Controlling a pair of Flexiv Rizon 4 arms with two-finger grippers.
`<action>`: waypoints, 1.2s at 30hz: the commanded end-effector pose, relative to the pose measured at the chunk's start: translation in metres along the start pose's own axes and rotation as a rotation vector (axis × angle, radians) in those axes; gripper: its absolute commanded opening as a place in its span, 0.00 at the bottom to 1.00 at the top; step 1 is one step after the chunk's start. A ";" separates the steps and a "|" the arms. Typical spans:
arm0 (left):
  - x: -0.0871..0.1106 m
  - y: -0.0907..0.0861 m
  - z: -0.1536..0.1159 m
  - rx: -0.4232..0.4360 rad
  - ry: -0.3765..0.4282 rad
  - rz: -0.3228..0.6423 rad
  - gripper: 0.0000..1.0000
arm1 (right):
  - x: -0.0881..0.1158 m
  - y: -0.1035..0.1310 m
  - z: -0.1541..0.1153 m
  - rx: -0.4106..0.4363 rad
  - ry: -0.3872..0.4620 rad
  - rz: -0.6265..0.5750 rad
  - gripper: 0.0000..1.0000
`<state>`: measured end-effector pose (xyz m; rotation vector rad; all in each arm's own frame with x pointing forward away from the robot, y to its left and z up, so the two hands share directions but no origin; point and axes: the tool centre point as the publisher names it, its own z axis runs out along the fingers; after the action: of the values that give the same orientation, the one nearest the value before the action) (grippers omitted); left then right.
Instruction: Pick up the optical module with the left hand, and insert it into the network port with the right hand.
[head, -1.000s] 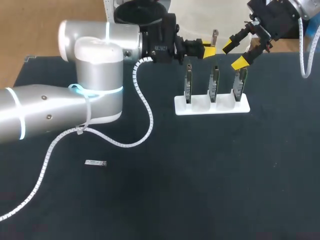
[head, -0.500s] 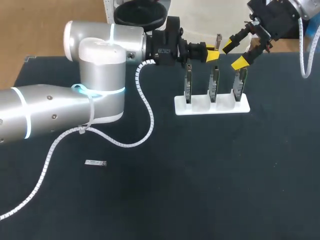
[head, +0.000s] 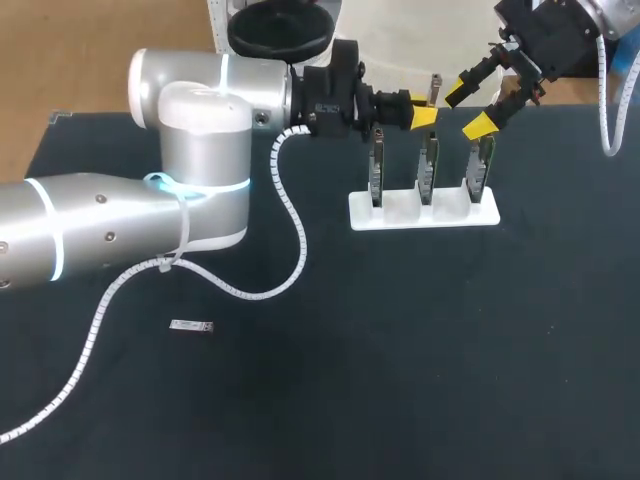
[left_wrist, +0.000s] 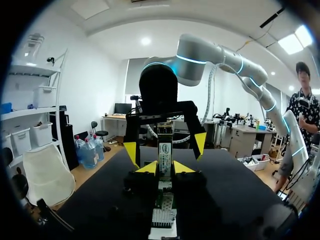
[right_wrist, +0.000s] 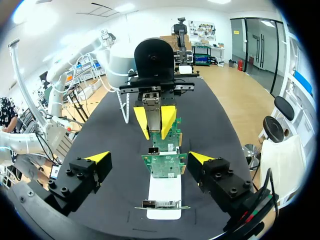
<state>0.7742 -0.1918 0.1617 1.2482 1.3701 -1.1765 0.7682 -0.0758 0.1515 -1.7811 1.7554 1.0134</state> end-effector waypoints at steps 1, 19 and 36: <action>0.003 0.002 0.001 0.001 -0.003 -0.006 0.00 | 0.000 0.003 0.001 0.008 0.000 -0.001 1.00; 0.001 0.003 0.003 0.009 -0.001 -0.002 0.00 | 0.000 0.003 0.001 0.008 0.000 -0.001 1.00; 0.000 0.004 0.005 0.012 0.010 0.000 0.00 | 0.000 0.003 0.001 0.008 0.000 -0.001 1.00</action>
<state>0.7757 -0.1957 0.1606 1.2594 1.3724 -1.1765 0.7682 -0.0758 0.1515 -1.7811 1.7554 1.0134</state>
